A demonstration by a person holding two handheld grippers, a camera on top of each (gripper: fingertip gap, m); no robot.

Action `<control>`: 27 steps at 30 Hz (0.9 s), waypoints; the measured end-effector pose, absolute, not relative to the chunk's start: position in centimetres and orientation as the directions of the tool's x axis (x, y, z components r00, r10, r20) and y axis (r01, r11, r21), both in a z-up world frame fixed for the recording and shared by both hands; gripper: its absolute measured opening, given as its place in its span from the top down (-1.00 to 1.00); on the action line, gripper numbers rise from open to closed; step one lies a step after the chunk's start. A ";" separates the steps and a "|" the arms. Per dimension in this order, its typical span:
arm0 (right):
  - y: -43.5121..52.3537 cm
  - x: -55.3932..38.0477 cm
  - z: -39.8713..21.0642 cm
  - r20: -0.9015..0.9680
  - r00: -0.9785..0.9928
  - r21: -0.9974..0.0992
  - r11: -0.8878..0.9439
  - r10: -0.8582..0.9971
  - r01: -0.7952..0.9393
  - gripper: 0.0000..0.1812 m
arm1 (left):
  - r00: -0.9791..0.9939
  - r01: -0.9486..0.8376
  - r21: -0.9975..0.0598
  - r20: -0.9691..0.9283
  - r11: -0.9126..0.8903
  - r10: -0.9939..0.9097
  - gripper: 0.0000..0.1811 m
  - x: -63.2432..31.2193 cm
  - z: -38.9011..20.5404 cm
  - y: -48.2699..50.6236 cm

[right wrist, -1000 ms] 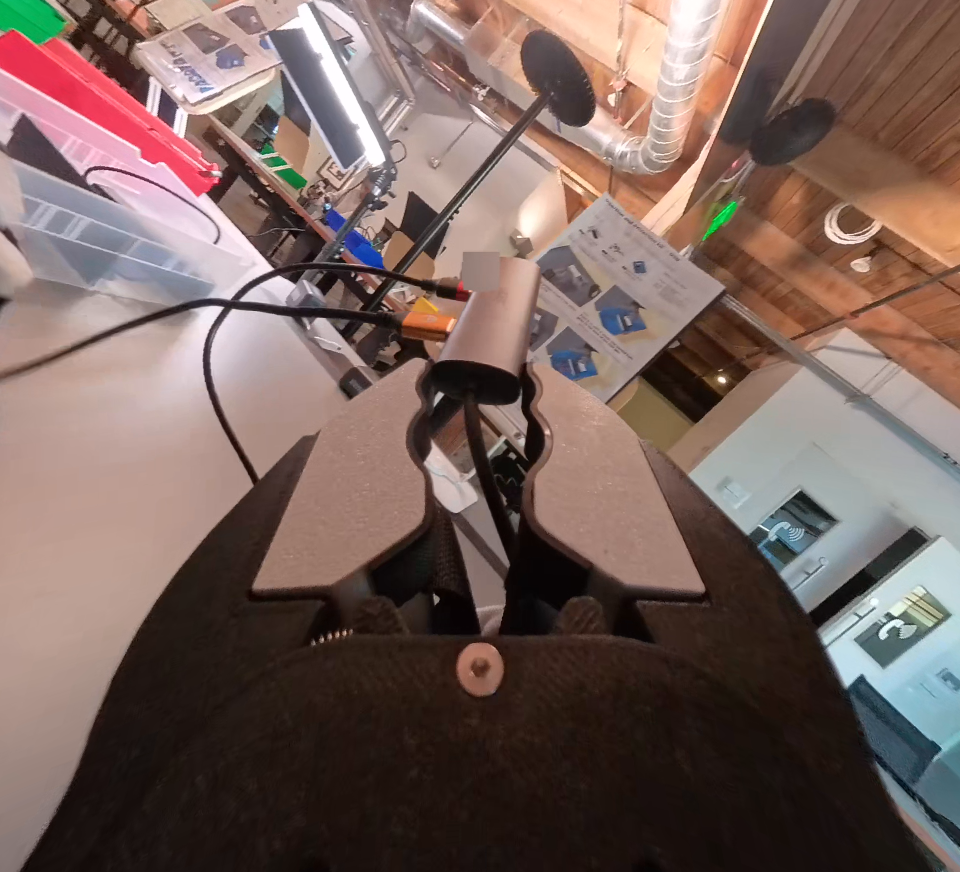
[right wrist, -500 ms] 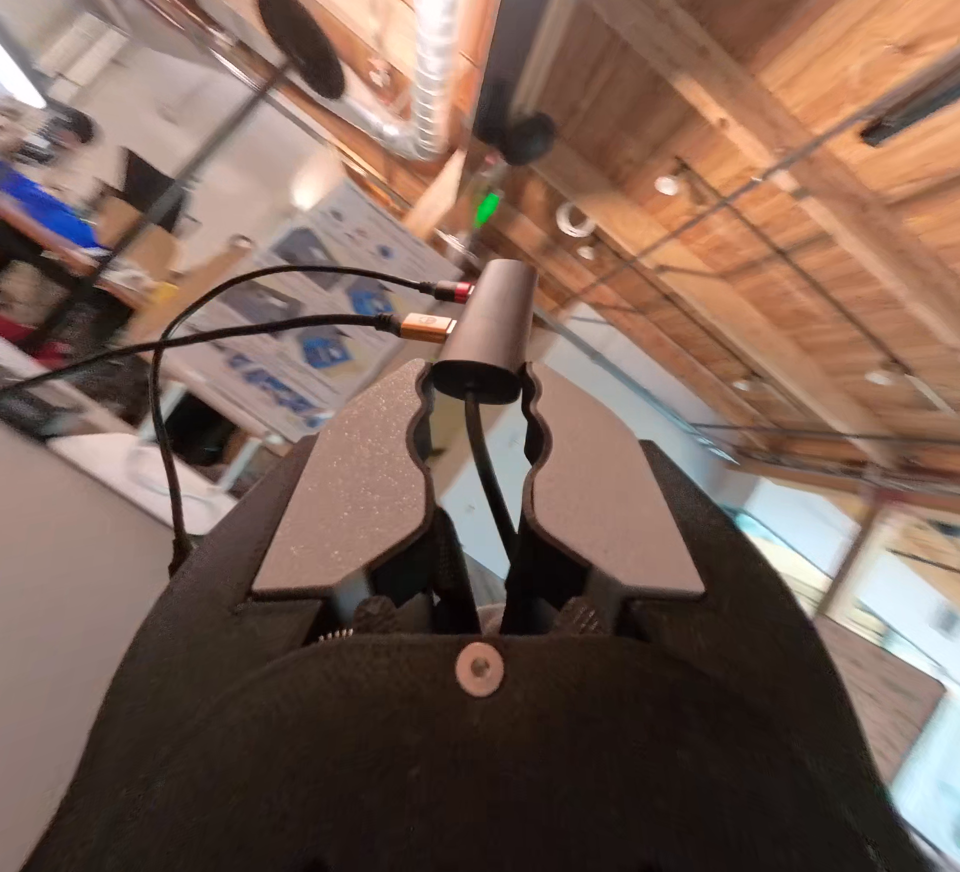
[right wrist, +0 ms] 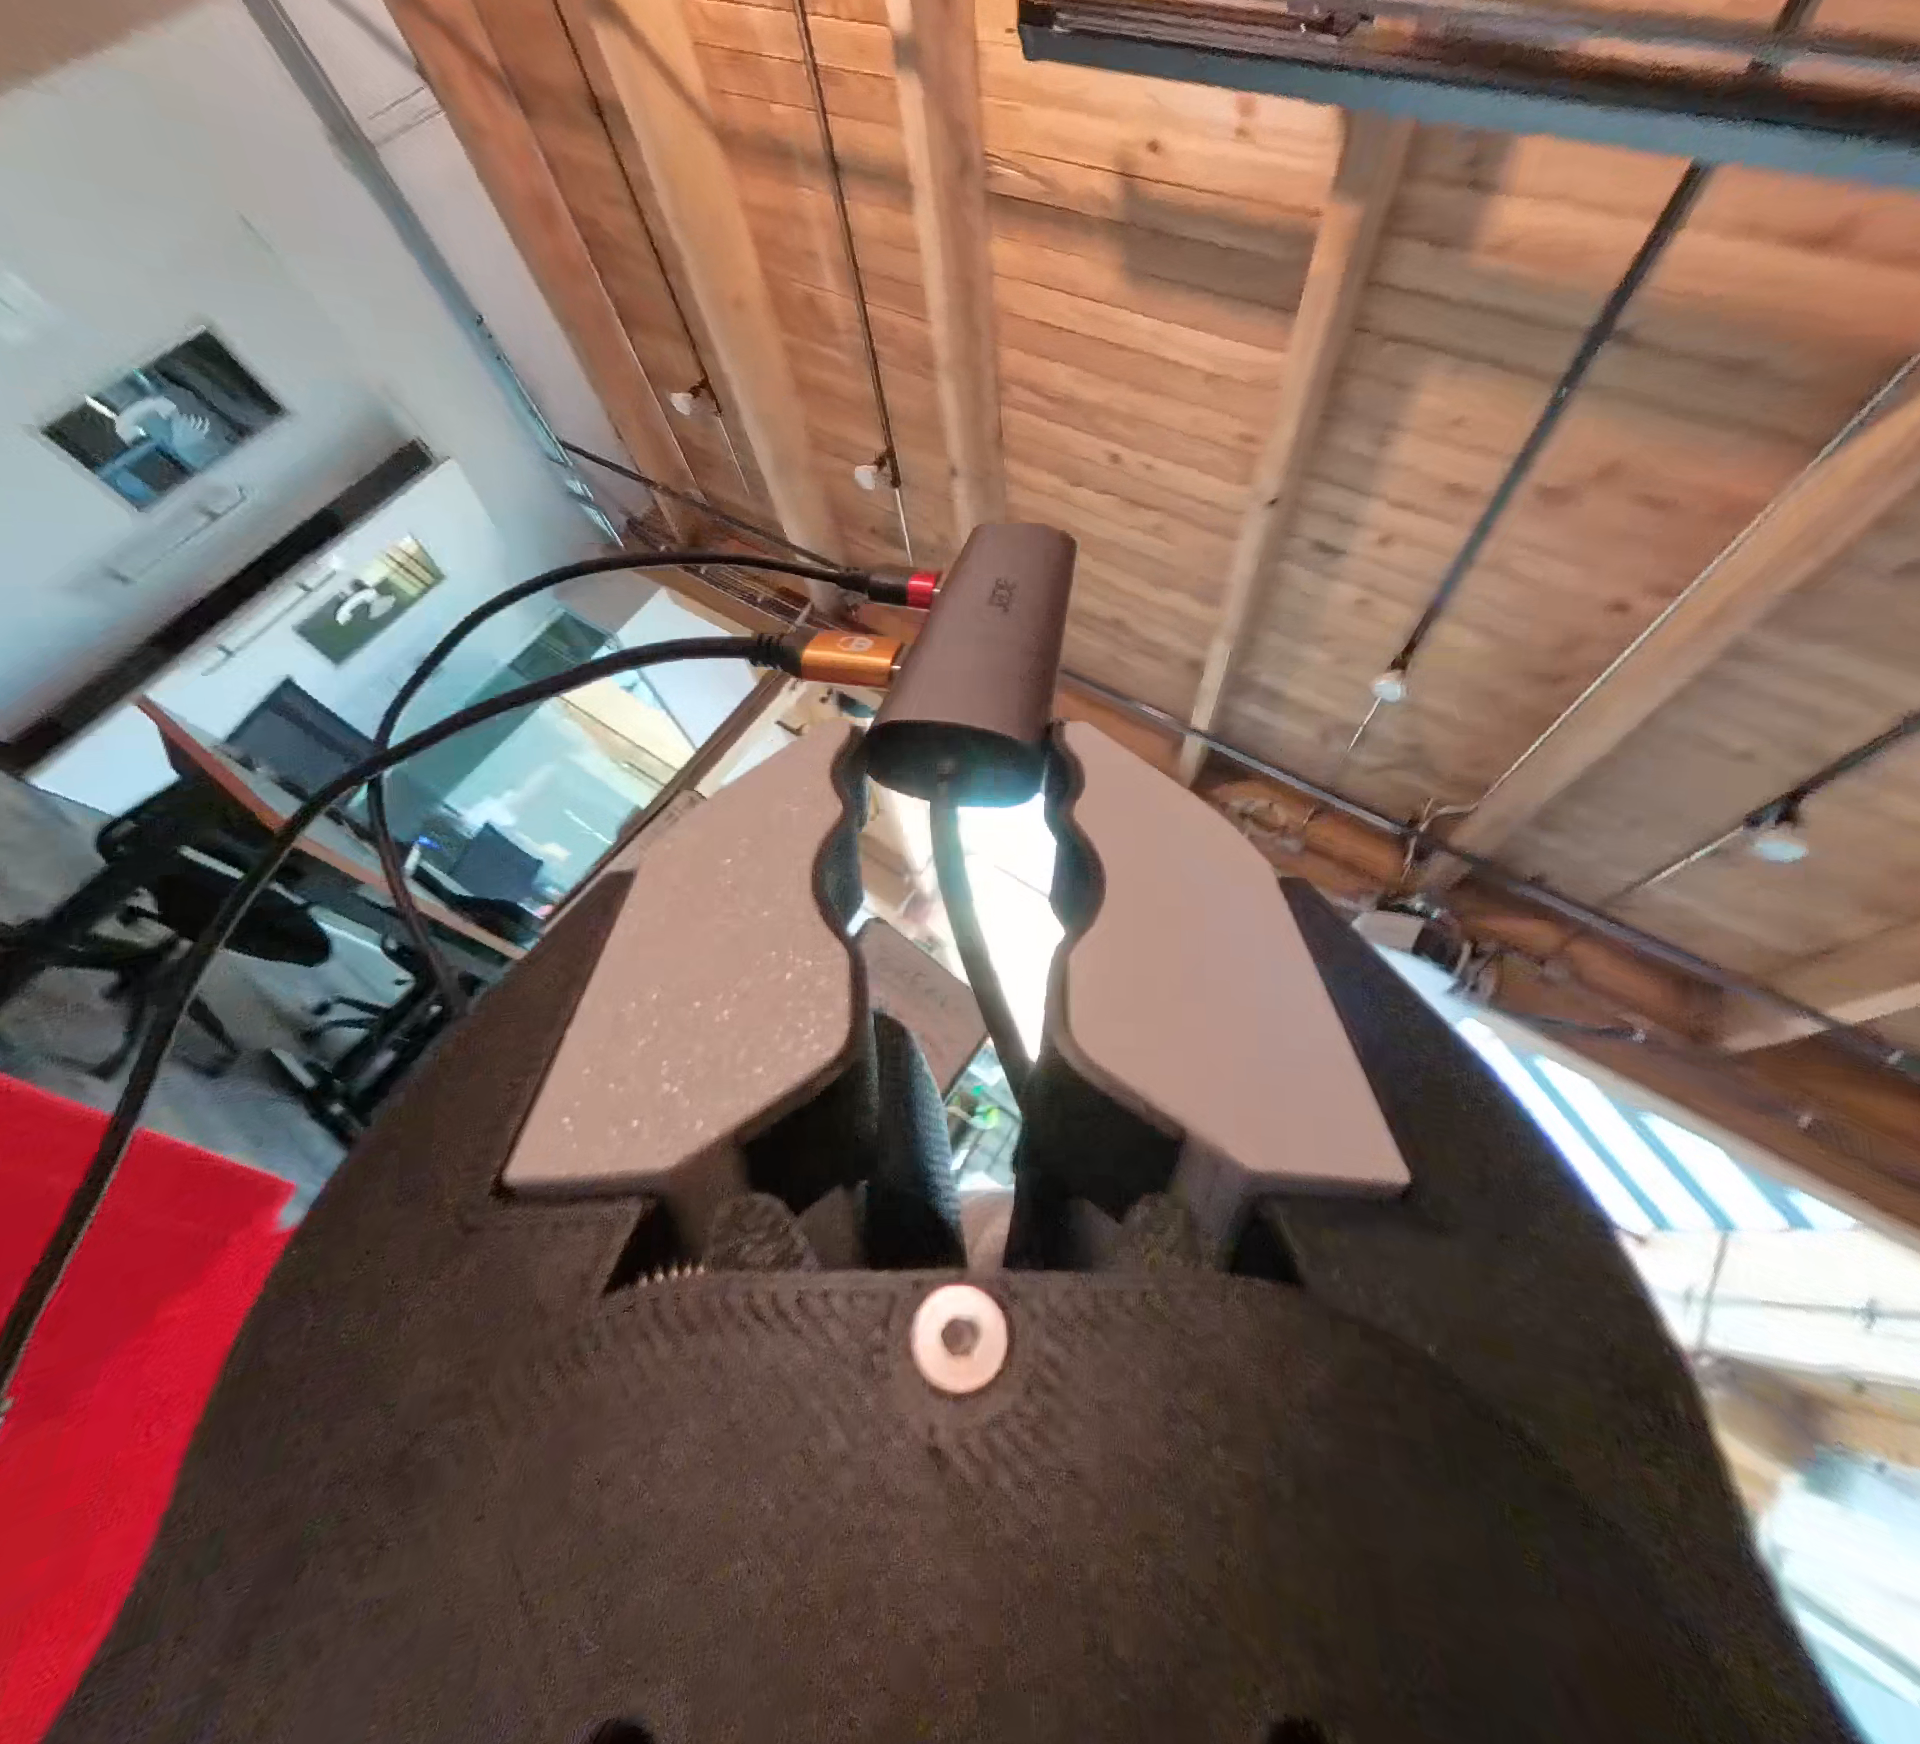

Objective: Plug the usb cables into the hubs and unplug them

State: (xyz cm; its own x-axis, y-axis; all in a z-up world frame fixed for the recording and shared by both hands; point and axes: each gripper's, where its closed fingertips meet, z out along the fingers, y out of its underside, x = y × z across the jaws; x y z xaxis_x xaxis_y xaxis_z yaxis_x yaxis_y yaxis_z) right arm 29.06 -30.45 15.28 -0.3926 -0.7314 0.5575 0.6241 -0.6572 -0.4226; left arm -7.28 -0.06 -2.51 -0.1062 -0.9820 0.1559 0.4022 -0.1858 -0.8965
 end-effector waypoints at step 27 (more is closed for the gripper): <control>-23.4 42.5 -5.3 0.122 0.685 -0.944 -0.297 -0.718 -0.143 0.36 | -0.098 0.365 -0.911 0.168 -0.193 -0.981 0.60 -6.7 -2.9 -0.3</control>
State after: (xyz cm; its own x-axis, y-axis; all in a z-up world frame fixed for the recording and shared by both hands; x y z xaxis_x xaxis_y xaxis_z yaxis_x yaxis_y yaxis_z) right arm 42.53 -23.44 -5.27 0.6849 -0.7183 0.1221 -0.1430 -0.2969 -0.9441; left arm -6.75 -0.26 -2.85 -0.0979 -0.9809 0.1682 0.3655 -0.1926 -0.9107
